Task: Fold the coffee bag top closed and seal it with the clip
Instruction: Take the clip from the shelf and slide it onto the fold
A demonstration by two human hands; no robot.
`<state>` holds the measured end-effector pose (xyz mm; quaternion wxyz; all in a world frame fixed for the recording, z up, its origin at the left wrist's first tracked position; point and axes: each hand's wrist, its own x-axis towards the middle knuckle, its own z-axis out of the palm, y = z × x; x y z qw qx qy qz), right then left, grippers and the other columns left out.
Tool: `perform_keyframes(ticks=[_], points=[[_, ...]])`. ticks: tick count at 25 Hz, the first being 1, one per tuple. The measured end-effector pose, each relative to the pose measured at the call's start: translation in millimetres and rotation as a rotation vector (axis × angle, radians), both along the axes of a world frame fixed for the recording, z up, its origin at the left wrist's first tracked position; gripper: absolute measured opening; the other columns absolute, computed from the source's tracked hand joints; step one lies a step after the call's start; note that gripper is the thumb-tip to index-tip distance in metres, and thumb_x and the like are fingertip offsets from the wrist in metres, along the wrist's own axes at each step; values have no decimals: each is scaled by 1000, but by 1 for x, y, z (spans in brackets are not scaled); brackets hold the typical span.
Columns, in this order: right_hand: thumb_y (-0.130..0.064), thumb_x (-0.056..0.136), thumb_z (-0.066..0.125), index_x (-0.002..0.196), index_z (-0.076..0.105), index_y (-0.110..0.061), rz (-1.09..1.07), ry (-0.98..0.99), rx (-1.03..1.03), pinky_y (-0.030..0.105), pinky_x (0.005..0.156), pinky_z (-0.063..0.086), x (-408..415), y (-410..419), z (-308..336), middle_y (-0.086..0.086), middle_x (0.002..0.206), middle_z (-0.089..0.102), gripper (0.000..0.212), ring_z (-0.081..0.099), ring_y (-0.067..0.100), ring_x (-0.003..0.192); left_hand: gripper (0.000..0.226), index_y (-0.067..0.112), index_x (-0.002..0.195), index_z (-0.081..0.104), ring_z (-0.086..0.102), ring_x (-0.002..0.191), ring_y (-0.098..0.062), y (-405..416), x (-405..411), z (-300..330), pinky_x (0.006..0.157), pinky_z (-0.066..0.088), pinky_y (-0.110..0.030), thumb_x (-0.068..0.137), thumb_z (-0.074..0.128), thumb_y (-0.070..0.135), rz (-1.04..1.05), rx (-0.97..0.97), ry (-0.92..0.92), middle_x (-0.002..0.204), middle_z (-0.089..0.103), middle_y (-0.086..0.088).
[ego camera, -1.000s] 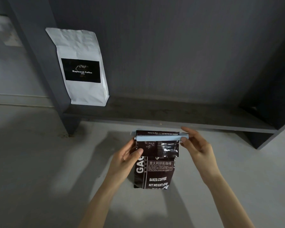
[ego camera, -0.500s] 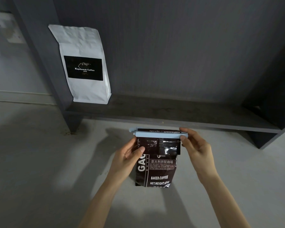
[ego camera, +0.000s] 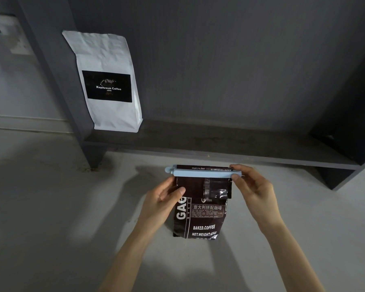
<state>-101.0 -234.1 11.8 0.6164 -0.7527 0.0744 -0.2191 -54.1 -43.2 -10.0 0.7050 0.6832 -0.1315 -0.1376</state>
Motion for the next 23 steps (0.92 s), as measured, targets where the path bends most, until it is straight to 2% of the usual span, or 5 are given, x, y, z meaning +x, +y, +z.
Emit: perform_keyframes(ticks=[2, 5, 13, 17, 23], points=[[-3, 84, 55, 82, 61, -28, -11, -4, 4, 3, 59, 43, -1, -1, -1, -11, 73, 65, 26, 57, -2, 60, 29, 29, 106, 55, 59, 88, 17, 0, -1, 3, 70, 42, 1, 82, 56, 14, -18, 0, -26, 96, 67, 22], [-2, 84, 54, 82, 61, -27, 4, -5, 13, 3, 63, 45, -1, -2, -3, -20, 66, 70, 25, 60, -8, 66, 36, 35, 108, 54, 57, 93, 16, 0, 3, 7, 72, 42, 2, 73, 54, 37, 49, -44, -17, 88, 69, 31], [-3, 84, 53, 84, 61, -24, 10, -16, 45, 3, 62, 45, -6, -1, -6, -27, 68, 69, 22, 61, -9, 68, 33, 40, 107, 59, 54, 116, -12, -4, 6, 0, 105, 36, -35, 74, 61, 45, 35, -175, 66, 119, 63, 2], [-4, 84, 54, 84, 61, -26, 1, -16, 41, 4, 62, 45, -7, 0, -4, -25, 66, 69, 23, 60, -8, 66, 27, 29, 101, 64, 59, 106, -10, -6, 7, 0, 98, 41, -30, 75, 61, 33, 43, -263, 81, 99, 70, 10], [-5, 84, 54, 82, 62, -29, -11, -4, 34, 5, 62, 45, -8, 1, -3, -19, 65, 68, 25, 59, -7, 65, 19, 26, 91, 63, 65, 88, -4, -13, 7, 1, 71, 50, -13, 72, 67, 22, 17, -352, 111, 88, 73, 10]])
